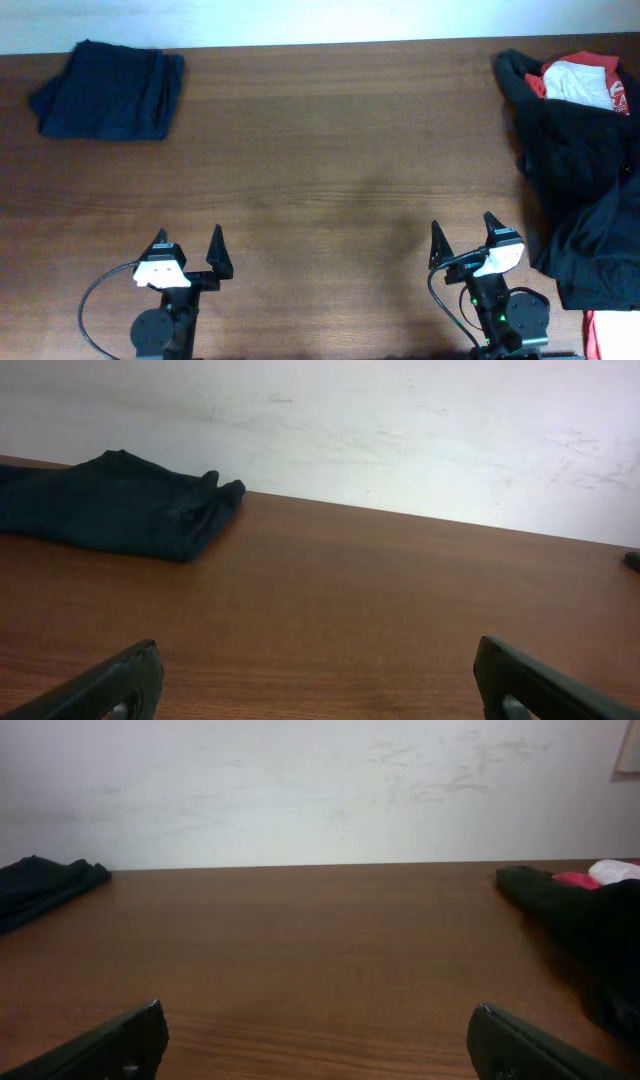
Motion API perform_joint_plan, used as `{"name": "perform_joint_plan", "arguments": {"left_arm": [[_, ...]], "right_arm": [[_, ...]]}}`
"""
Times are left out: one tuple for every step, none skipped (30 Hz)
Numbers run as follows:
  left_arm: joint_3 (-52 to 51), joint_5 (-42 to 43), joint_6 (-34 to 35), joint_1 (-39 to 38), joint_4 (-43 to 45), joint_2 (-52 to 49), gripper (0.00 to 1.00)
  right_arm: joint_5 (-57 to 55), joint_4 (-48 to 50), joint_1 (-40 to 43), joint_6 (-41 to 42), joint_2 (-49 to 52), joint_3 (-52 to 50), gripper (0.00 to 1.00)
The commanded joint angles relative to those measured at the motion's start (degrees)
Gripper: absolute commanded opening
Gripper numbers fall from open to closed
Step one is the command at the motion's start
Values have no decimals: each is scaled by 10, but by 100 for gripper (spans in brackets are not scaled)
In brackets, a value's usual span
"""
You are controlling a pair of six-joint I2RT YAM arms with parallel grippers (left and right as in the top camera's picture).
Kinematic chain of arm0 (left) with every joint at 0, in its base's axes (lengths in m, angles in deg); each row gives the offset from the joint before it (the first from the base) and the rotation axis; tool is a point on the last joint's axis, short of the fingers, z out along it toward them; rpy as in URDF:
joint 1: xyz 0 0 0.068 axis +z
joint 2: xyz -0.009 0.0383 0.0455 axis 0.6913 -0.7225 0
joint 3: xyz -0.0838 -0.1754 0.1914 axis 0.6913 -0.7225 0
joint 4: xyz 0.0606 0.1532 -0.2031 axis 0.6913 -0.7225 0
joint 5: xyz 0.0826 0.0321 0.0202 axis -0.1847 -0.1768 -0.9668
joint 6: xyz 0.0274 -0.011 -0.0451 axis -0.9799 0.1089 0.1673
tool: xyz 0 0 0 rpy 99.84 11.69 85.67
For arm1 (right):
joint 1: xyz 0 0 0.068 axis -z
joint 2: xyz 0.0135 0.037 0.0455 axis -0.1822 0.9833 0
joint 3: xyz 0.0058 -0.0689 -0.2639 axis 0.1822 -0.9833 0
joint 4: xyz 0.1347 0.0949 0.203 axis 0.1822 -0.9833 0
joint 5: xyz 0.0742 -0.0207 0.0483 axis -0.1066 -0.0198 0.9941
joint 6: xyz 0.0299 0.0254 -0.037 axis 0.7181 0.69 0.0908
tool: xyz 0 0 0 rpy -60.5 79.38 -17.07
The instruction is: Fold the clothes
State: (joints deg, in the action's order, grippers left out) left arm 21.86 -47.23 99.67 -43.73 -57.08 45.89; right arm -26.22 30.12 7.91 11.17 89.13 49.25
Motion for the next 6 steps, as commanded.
{"name": "perform_joint_plan", "arguments": {"left_arm": [[-5, -2, -9, -2, 0, 3, 99], [-5, -2, -9, -2, 0, 3, 99], [-5, -2, -9, -2, 0, 3, 99], [-5, -2, -9, -2, 0, 3, 99], [-5, -2, -9, -2, 0, 3, 99], [-5, -2, -9, -2, 0, 3, 99]], "right_arm": [[1, -4, 4, -4, -4, -3, 99], [1, -4, 4, -4, -4, -3, 99], [1, -4, 4, -4, -4, -3, 98], [1, -4, 4, -4, -4, -3, 99], [1, -4, 4, -4, -4, -3, 99], [1, -4, 4, -4, -4, -3, 99]]}}
